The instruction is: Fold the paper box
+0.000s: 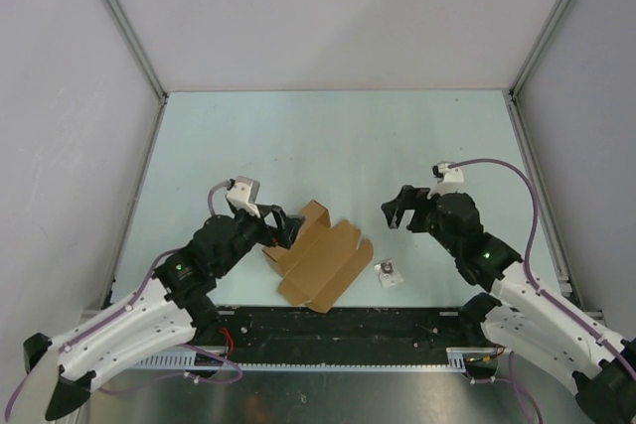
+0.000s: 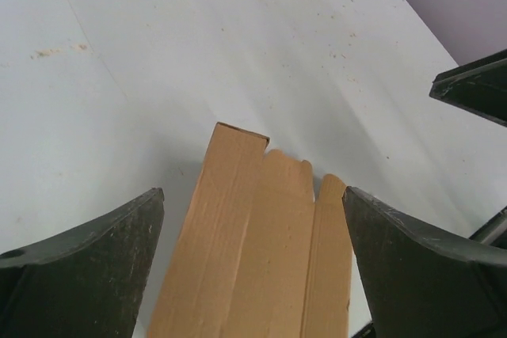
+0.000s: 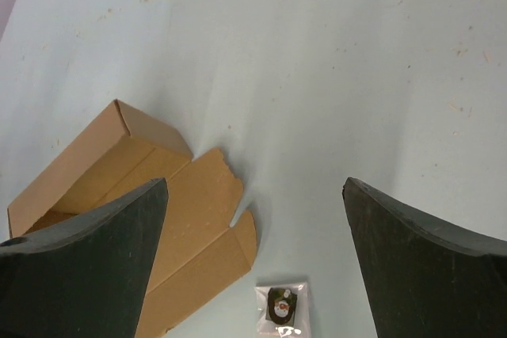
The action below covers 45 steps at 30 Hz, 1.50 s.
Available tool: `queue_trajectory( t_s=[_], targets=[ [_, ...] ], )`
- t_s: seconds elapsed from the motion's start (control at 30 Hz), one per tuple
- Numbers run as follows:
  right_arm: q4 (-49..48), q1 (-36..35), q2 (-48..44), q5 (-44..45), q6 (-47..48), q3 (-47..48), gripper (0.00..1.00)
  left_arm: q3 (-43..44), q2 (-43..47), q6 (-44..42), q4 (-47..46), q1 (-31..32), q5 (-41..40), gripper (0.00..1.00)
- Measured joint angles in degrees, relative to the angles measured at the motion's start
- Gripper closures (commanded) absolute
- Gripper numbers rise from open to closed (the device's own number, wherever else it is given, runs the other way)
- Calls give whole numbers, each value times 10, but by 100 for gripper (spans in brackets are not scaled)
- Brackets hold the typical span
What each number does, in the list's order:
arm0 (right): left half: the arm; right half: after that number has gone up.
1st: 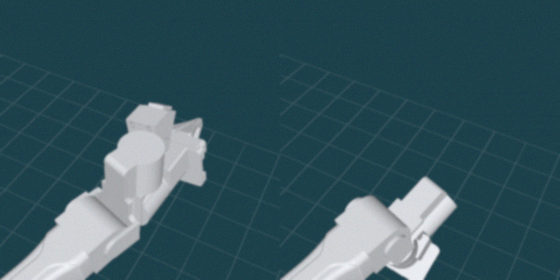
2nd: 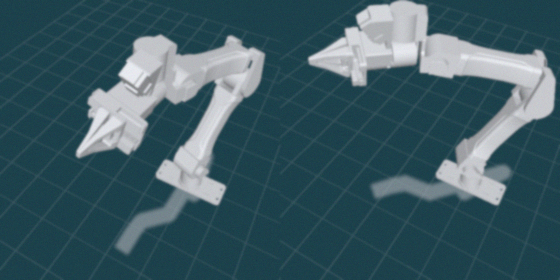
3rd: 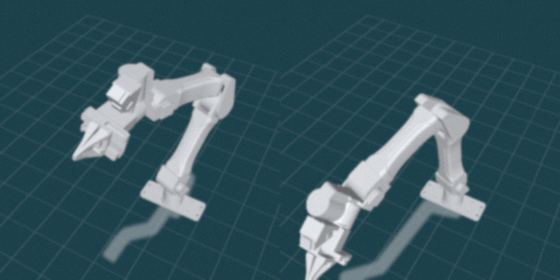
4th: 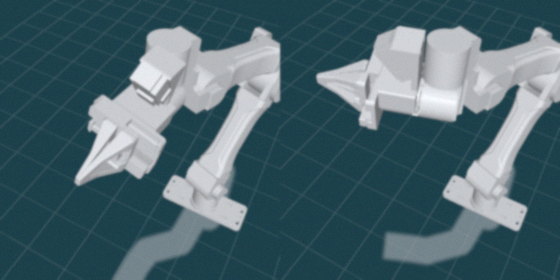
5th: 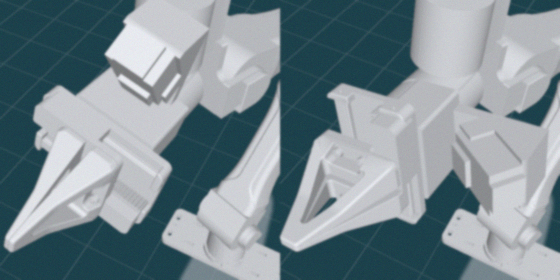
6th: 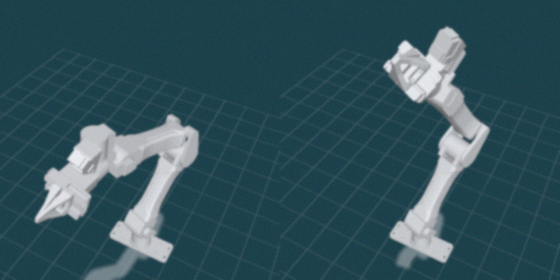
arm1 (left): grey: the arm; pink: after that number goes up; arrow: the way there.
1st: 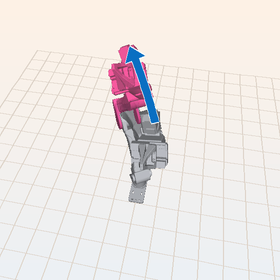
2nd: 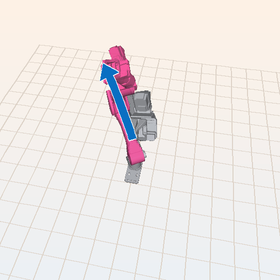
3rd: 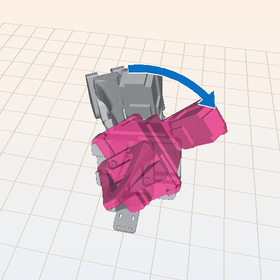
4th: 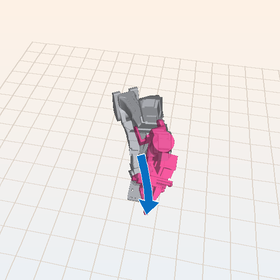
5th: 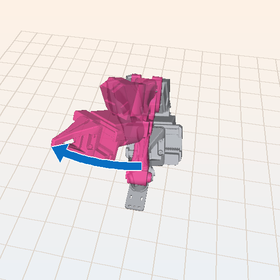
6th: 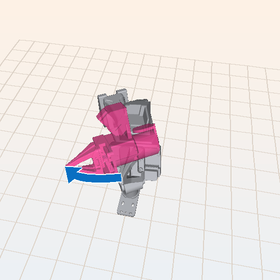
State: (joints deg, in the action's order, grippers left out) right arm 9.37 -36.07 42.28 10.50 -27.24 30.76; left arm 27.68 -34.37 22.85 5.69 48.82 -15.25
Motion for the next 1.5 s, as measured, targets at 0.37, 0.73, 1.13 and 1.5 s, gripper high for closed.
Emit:
queue_trajectory(
  t_s=[0.37,0.73,1.13,1.5],
  targets=[
    [54,4,77,-23,-11,0,15,2,41,143,107,98,-36,2],
    [-16,22,183,-148,-2,-54,31,-7,37,306,156,273,-118,2],
    [-158,40,268,-270,-1,-82,38,-10,17,348,168,290,-143,2],
    [-236,40,328,-311,-11,-94,52,-17,32,352,172,291,-151,2]
  ],
)
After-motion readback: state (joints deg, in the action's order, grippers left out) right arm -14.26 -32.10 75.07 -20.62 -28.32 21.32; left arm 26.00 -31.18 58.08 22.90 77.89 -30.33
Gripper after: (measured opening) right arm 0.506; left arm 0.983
